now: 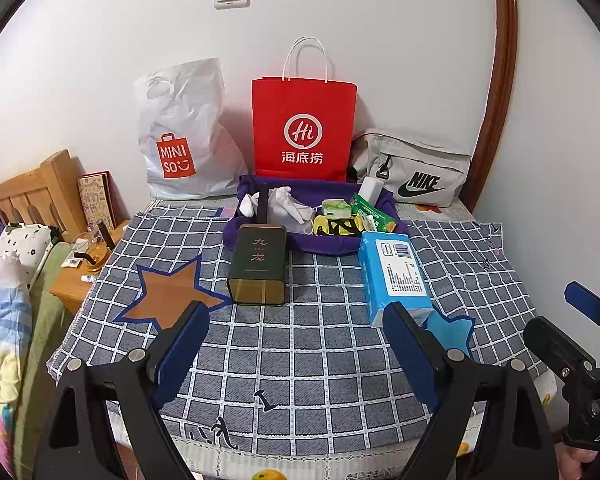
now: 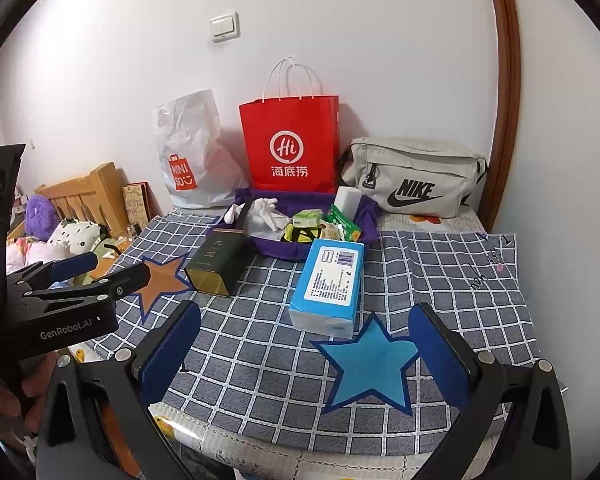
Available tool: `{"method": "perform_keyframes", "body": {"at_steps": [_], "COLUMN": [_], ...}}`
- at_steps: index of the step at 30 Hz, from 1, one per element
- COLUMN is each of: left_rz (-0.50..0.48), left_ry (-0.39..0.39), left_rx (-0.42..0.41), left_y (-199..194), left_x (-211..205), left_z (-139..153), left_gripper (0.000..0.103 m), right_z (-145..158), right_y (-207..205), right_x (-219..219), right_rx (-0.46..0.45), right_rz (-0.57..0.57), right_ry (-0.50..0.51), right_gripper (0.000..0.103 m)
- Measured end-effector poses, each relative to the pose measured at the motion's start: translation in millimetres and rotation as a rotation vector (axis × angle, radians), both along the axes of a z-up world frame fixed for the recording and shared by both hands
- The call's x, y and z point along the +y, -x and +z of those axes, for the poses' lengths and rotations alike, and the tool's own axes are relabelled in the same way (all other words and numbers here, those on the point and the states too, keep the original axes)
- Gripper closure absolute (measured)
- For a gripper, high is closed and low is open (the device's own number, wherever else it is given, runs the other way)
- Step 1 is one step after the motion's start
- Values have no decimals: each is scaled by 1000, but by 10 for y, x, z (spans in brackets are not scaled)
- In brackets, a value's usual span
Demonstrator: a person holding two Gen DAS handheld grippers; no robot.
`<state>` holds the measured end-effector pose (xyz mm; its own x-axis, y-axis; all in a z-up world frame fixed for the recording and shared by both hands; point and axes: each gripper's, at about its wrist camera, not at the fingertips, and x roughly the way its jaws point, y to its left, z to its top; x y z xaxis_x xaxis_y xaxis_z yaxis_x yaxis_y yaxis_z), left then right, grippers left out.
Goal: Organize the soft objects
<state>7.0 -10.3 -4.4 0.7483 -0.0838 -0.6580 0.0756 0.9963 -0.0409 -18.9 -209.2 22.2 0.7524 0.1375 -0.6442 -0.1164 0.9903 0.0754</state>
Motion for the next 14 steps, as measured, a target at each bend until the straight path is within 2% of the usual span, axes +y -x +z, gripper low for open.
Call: {"method": "perform_keyframes", "body": {"at_steps": [14], "left_rz": [0], "left_ry": [4], "left_rx": [0], "left_y": [3], "left_x": [15], "left_z": [-9], "left_gripper": [15], "right_z": [-3], "right_y": [0], "right_x": [16], "right_rx": [-4], "right_rz": [7], "right_ry": [1], "right_gripper": [1]}}
